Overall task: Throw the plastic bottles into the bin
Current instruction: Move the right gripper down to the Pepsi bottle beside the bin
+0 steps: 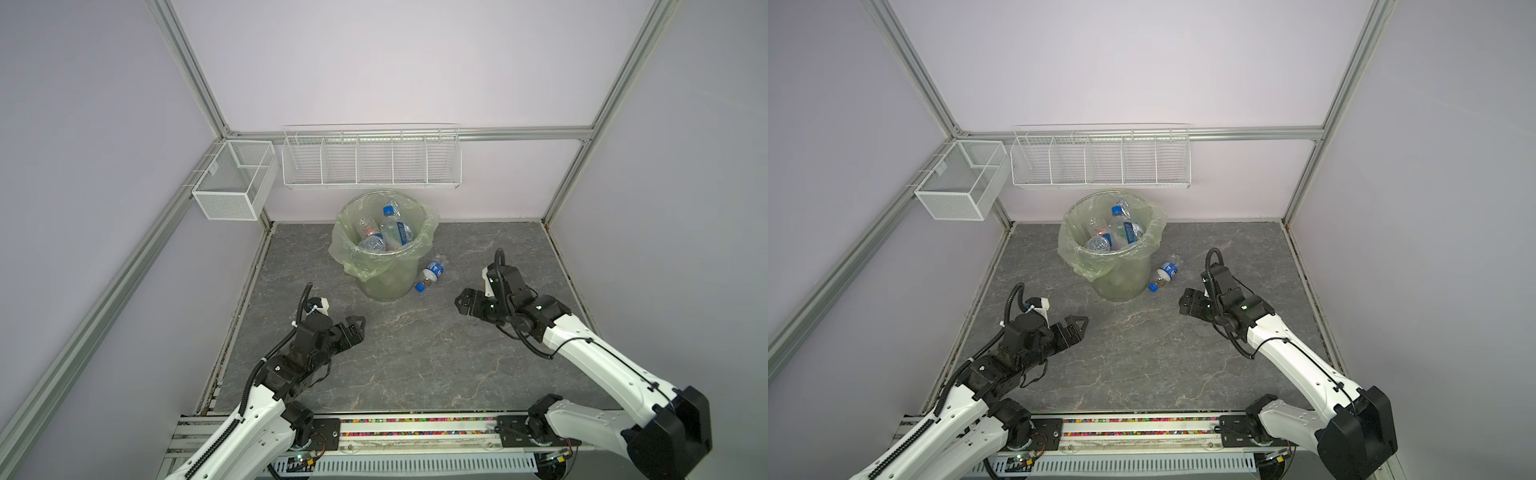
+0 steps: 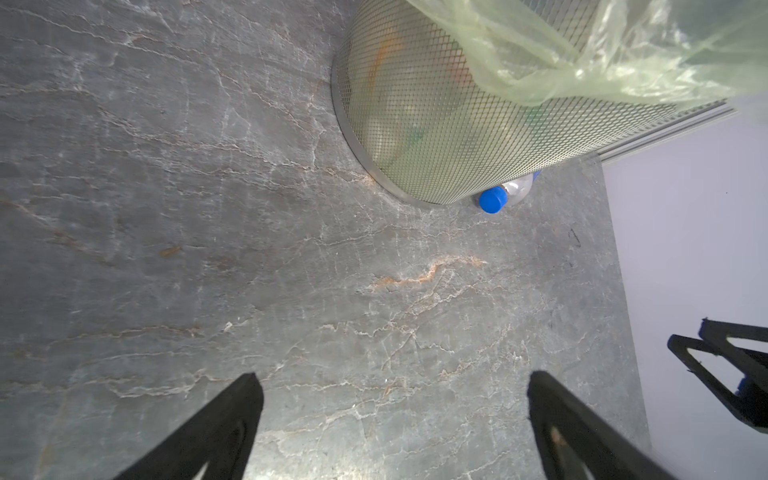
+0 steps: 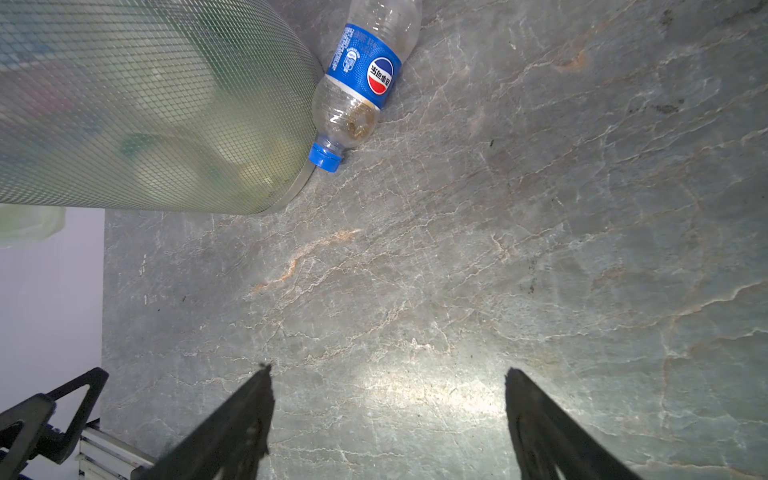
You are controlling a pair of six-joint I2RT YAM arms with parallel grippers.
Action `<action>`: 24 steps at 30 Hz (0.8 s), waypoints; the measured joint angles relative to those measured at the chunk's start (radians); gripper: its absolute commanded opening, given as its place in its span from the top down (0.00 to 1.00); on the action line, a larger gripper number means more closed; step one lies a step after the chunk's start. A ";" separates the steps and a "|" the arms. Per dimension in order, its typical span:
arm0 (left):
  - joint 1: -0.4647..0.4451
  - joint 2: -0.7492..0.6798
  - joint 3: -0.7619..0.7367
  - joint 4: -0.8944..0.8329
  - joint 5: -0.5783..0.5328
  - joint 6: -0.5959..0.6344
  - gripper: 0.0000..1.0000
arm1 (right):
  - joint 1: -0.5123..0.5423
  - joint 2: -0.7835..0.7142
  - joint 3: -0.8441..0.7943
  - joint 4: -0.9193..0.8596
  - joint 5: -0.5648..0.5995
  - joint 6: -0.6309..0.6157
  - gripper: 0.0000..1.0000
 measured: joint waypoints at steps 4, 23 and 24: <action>0.000 -0.007 -0.002 0.002 -0.018 0.000 0.01 | -0.002 0.014 0.001 0.006 -0.007 0.041 0.12; 0.002 0.027 -0.006 0.006 -0.127 0.032 0.01 | -0.005 0.312 0.187 0.013 0.056 0.173 0.12; 0.004 0.027 -0.006 0.006 -0.129 0.036 0.01 | -0.005 0.328 0.201 0.014 0.058 0.177 0.12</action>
